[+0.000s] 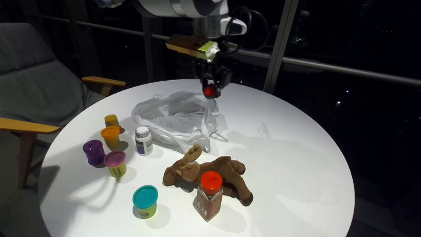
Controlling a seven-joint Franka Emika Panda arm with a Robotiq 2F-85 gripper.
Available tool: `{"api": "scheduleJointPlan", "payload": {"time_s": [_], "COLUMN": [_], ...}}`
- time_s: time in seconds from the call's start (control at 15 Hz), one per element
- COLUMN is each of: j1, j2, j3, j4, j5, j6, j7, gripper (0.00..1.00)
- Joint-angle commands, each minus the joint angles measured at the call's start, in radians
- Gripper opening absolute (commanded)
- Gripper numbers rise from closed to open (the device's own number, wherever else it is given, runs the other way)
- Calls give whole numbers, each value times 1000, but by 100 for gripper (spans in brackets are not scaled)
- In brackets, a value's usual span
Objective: Put all the objects on the table in the white plastic bag
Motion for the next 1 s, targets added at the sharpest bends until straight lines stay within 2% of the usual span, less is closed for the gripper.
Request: {"api": "scheduleJointPlan", "payload": {"time_s": [0.0,0.33,0.6,0.67,0.73,0.93], "j1": [10,108,144,145,143,129], "j2": [3,128,205,210,206,150], "j3": [93,70,48,51,53,47], "j4": [-38,-19,-1,2,-3,-38], "j5": [56,-28,-52,-48,-42,-37], "j6": [0,137,176,170,166,161], "j7": [-68,-34,-36,-41,-46,-53], "gripper": [26,26,26,65,77,99]}}
